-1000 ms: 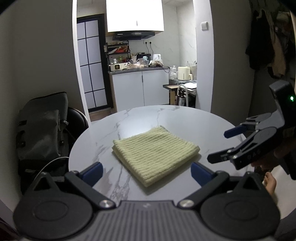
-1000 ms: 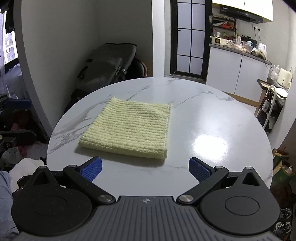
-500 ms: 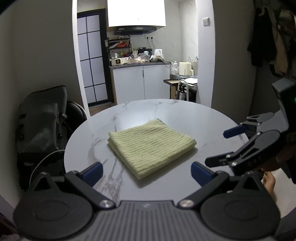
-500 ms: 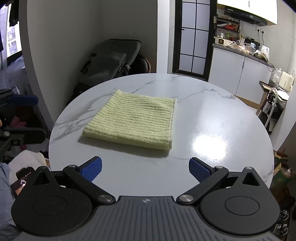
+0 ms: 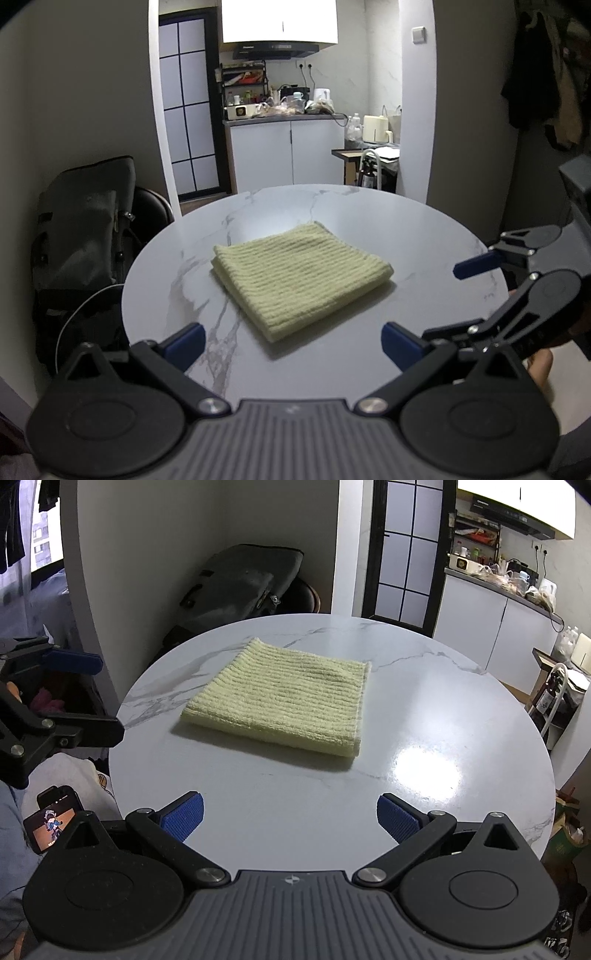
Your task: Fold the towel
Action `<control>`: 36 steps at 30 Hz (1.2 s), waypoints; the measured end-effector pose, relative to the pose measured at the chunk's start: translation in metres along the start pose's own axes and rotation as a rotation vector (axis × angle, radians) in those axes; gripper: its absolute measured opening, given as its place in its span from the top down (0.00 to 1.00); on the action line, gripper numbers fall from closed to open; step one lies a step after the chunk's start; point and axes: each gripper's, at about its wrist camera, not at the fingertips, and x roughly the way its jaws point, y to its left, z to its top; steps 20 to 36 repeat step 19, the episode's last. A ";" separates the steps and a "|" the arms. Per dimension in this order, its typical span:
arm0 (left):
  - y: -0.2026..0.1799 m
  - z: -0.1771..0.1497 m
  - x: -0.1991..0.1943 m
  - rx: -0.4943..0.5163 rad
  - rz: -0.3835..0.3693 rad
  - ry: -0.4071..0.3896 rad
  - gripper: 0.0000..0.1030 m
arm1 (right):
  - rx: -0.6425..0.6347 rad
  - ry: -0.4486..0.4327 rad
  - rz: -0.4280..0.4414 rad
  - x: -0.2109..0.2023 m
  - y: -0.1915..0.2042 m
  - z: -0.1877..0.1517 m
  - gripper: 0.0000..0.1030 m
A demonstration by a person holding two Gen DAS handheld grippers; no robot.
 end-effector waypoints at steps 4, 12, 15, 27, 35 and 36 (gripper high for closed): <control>0.002 -0.002 0.003 -0.003 -0.007 0.022 0.00 | 0.015 0.001 -0.003 0.001 -0.003 0.001 0.01; 0.002 -0.005 0.007 -0.009 -0.003 0.015 0.00 | 0.011 0.019 -0.014 0.003 -0.004 -0.001 0.00; -0.002 -0.009 0.009 -0.039 0.047 -0.038 0.00 | -0.020 0.008 -0.019 -0.002 -0.005 -0.002 0.01; -0.009 -0.016 0.017 -0.122 0.097 -0.062 0.00 | -0.033 -0.027 -0.036 -0.005 -0.010 -0.001 0.01; -0.009 -0.016 0.017 -0.122 0.097 -0.062 0.00 | -0.033 -0.027 -0.036 -0.005 -0.010 -0.001 0.01; -0.009 -0.016 0.017 -0.122 0.097 -0.062 0.00 | -0.033 -0.027 -0.036 -0.005 -0.010 -0.001 0.01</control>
